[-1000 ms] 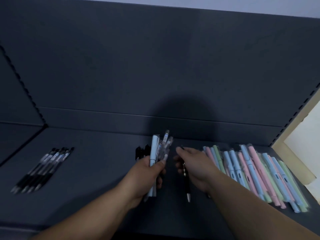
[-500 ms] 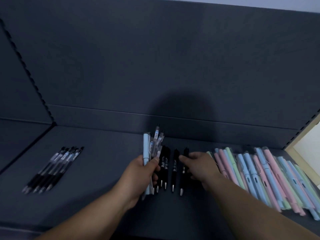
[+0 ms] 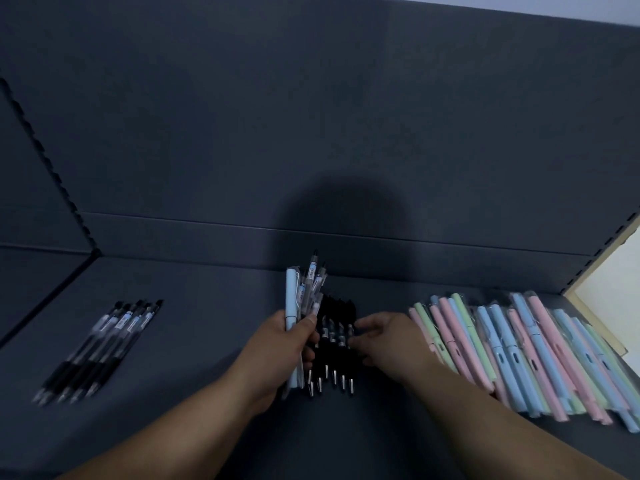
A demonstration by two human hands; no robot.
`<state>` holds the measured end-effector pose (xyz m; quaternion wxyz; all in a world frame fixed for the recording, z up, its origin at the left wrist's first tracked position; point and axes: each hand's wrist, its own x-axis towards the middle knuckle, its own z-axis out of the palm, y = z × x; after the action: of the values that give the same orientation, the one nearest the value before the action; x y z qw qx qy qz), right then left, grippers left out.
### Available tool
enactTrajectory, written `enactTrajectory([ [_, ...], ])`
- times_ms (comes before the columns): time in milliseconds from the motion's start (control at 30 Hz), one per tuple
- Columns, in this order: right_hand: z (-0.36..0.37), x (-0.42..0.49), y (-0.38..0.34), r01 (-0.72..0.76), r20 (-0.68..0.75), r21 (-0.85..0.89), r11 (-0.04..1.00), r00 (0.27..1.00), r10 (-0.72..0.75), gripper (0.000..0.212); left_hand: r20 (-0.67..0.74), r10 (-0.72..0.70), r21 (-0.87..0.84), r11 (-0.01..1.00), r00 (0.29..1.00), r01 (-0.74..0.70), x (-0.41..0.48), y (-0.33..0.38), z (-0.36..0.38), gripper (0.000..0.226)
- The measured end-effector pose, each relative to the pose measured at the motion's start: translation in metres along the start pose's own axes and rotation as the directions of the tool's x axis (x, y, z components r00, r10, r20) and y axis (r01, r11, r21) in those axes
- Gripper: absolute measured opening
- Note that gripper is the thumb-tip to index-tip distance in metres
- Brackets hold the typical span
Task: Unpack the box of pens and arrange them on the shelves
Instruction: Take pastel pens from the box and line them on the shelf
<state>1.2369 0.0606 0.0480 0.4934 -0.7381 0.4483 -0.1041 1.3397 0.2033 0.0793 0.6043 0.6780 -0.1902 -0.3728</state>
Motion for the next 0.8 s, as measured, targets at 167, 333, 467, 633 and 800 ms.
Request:
enactTrajectory([
  [167,0.006,-0.005,-0.005,-0.015,0.078,0.035,0.999,0.997,0.012,0.021,0.013,-0.015,-0.006,1.0,1.0,0.015,-0.002,-0.001,-0.004,0.012],
  [333,0.007,-0.011,-0.007,-0.01,0.095,0.05,0.999,0.995,0.005,0.017,0.011,-0.043,-0.011,0.999,0.999,0.043,-0.005,-0.002,-0.004,0.016],
  [467,-0.005,-0.019,-0.015,0.109,-0.041,0.051,0.993,0.993,-0.107,0.012,0.028,-0.041,0.019,0.999,0.999,0.04,-0.012,-0.001,0.003,0.016],
  [633,-0.017,-0.033,-0.028,0.023,0.235,0.435,0.9,0.962,-0.138,0.021,0.081,-0.045,-0.017,0.999,0.996,0.046,-0.029,0.006,0.022,0.017],
  [800,-0.024,-0.033,-0.018,-0.055,0.361,0.546,0.836,0.916,-0.176,0.011,0.099,-0.141,-0.135,0.979,0.985,0.154,-0.045,0.004,0.038,0.026],
])
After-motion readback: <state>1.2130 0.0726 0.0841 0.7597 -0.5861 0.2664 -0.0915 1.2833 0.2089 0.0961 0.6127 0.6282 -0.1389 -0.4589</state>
